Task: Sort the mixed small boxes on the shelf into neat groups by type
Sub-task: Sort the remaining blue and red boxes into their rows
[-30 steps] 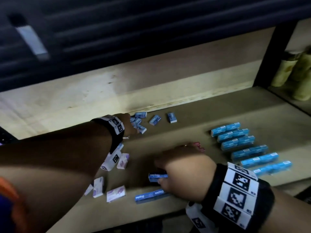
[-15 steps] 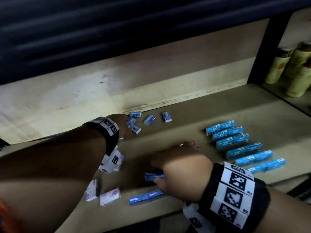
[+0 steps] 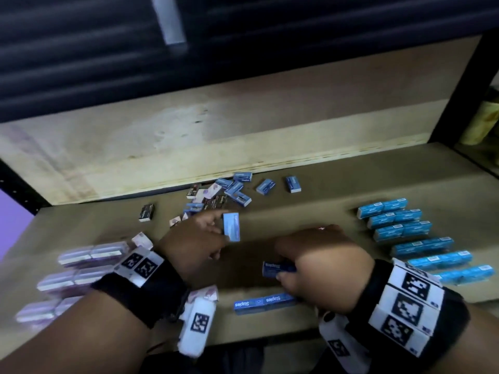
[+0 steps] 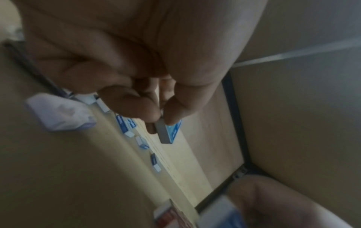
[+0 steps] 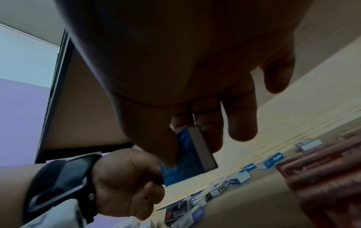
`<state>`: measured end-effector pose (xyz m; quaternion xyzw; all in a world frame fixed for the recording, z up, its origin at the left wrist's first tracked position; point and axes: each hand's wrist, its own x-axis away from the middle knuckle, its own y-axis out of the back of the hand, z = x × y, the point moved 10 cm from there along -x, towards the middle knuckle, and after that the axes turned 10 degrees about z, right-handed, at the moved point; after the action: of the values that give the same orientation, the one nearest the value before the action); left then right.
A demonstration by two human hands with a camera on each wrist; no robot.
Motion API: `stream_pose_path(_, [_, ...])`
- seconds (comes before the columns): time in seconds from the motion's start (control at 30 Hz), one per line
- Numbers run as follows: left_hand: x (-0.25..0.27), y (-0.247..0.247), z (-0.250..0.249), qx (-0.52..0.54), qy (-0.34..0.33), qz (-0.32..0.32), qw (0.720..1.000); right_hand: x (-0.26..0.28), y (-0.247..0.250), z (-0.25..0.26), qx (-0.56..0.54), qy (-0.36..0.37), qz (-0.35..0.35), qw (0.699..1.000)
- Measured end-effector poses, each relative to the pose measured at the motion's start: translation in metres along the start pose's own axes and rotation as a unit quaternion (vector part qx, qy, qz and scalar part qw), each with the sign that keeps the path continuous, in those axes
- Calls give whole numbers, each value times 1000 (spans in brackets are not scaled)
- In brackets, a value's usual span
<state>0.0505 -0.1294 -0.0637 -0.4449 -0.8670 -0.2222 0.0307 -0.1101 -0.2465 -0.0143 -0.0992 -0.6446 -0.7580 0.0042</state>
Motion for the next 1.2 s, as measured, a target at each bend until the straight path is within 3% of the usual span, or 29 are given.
stream_pose_path(0.37, [36,-3,0,52,-31,-32,998,0,1,11,-6,-25,39,999])
stream_pose_path(0.57, [44,-1,4,58,-8,-63,996,3,3,10,-4,-45,54,997])
stream_pose_path(0.8, [52,0,-3,-32,16,-48,998,7,7,12,7,-53,57,997])
stream_pose_path(0.93, [53,-6,-2,-14,21,-18,1000,6,4,14,18,-48,67,996])
stream_pose_path(1.2, [61,2,-12,-169,12,-30,985,6,8,11,22,-57,54,997])
